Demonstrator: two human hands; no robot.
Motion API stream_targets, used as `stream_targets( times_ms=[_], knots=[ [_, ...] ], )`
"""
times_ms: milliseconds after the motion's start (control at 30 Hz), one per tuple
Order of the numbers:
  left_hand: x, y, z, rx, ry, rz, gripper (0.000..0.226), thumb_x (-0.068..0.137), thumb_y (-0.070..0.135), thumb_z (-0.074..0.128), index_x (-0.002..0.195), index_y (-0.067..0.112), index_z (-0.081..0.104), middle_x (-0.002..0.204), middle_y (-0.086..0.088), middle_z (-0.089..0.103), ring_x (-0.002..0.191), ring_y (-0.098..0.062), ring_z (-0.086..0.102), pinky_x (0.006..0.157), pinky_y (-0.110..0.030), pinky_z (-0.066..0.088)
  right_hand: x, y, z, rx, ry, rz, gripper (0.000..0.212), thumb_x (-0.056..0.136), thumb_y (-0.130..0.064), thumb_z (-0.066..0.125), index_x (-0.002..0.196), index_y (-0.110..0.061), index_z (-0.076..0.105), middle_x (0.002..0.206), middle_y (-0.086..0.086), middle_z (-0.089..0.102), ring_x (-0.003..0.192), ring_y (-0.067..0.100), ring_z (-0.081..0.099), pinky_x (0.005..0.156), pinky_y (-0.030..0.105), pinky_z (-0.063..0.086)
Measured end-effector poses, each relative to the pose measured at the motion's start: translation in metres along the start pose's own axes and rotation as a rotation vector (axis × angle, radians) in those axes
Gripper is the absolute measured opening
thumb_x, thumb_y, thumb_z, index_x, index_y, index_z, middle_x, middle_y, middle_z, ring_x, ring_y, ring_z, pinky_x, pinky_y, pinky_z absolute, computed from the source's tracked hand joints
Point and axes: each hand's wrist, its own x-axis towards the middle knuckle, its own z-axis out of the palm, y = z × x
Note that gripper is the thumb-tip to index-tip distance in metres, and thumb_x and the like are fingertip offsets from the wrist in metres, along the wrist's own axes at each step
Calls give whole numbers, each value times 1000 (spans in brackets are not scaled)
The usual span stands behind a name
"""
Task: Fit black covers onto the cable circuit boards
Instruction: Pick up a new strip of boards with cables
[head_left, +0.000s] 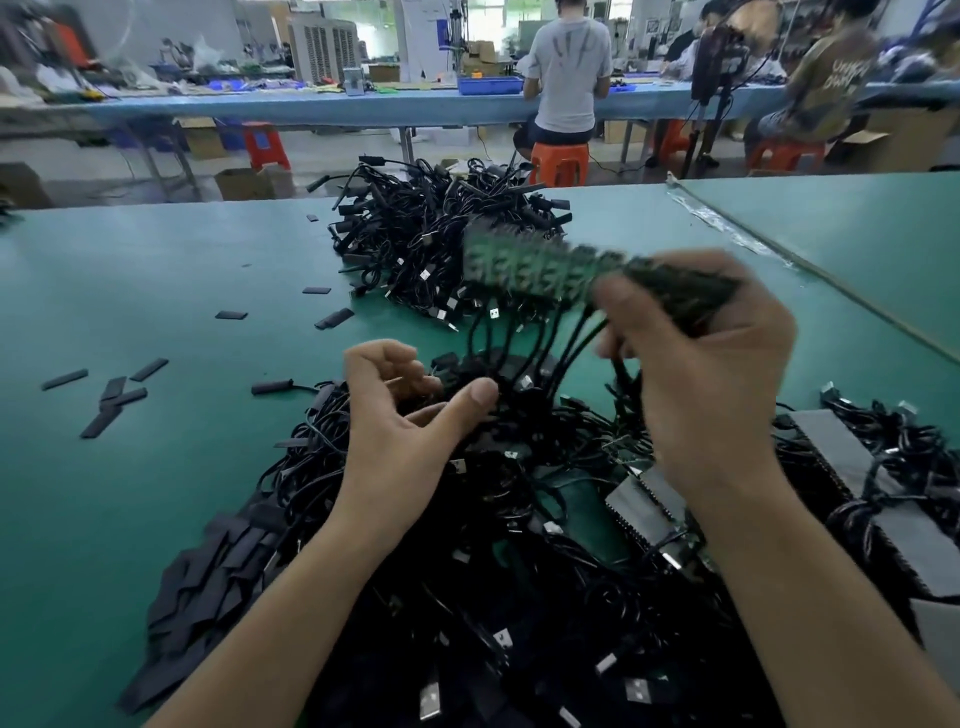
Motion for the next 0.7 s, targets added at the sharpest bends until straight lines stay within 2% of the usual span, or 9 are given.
stream_targets(
  times_ms=[133, 200, 267, 333, 433, 500, 600, 667, 700],
  knots=[
    [0, 3, 3, -86, -157, 4, 30, 82, 57, 57, 93, 30, 65, 89, 11, 65, 83, -3, 62, 71, -19, 51, 11, -12, -15, 191, 188, 142, 17, 87, -18, 72, 92, -24, 58, 73, -12, 64, 59, 4, 54, 51, 19, 45],
    [1, 4, 3, -119, -159, -44, 42, 85, 63, 43, 82, 33, 72, 85, 6, 70, 84, -8, 64, 72, -20, 49, 15, -10, -23, 45, 163, 291, 26, 80, -23, 79, 98, -27, 61, 85, -7, 66, 66, 7, 59, 52, 17, 46],
    [1, 6, 2, -119, -169, -63, 50, 86, 65, 37, 81, 33, 75, 82, 2, 72, 83, -11, 67, 76, -20, 51, 14, 4, -28, -224, 29, 448, 31, 76, -27, 82, 99, -32, 62, 98, -1, 69, 75, 8, 65, 58, 16, 48],
    [1, 7, 4, -66, -196, -72, 41, 89, 59, 48, 86, 27, 74, 83, 3, 73, 81, -9, 69, 74, -18, 53, 8, 16, -27, -351, -100, 568, 30, 74, -31, 85, 96, -30, 64, 104, 5, 70, 81, 13, 65, 71, 28, 52],
    [2, 5, 7, 81, -193, -70, 9, 91, 28, 68, 96, 22, 67, 84, 8, 73, 77, -5, 69, 71, -16, 54, -2, 27, -23, -298, -141, 656, 37, 66, -35, 87, 94, -28, 65, 107, 6, 71, 102, 25, 65, 98, 48, 49],
    [4, 2, 6, 127, -155, -72, 16, 90, 17, 70, 104, 25, 66, 84, 5, 73, 78, -11, 71, 71, -23, 58, -4, 30, -21, -272, -183, 674, 39, 59, -39, 86, 90, -29, 65, 103, 0, 70, 100, 18, 64, 97, 41, 47],
    [5, -1, 4, 171, -176, -55, 20, 88, 11, 73, 101, 26, 71, 86, 2, 73, 80, -17, 69, 74, -28, 59, -6, 34, -24, -375, -276, 644, 33, 63, -33, 89, 83, -28, 63, 93, -8, 68, 87, 0, 60, 75, 23, 42],
    [6, -3, 3, 209, -197, -31, 22, 86, 10, 75, 96, 29, 72, 86, 7, 73, 77, -9, 68, 73, -21, 56, -4, 33, -26, -610, -343, 545, 31, 68, -35, 88, 80, -28, 60, 90, -10, 66, 84, 2, 60, 71, 21, 41],
    [6, -4, 3, 223, -209, -24, 23, 85, 10, 75, 94, 30, 71, 85, 10, 73, 76, -5, 67, 72, -18, 55, -3, 30, -26, -781, -387, 452, 30, 70, -39, 87, 80, -29, 60, 93, -13, 65, 89, 4, 59, 76, 23, 42]
  ],
)
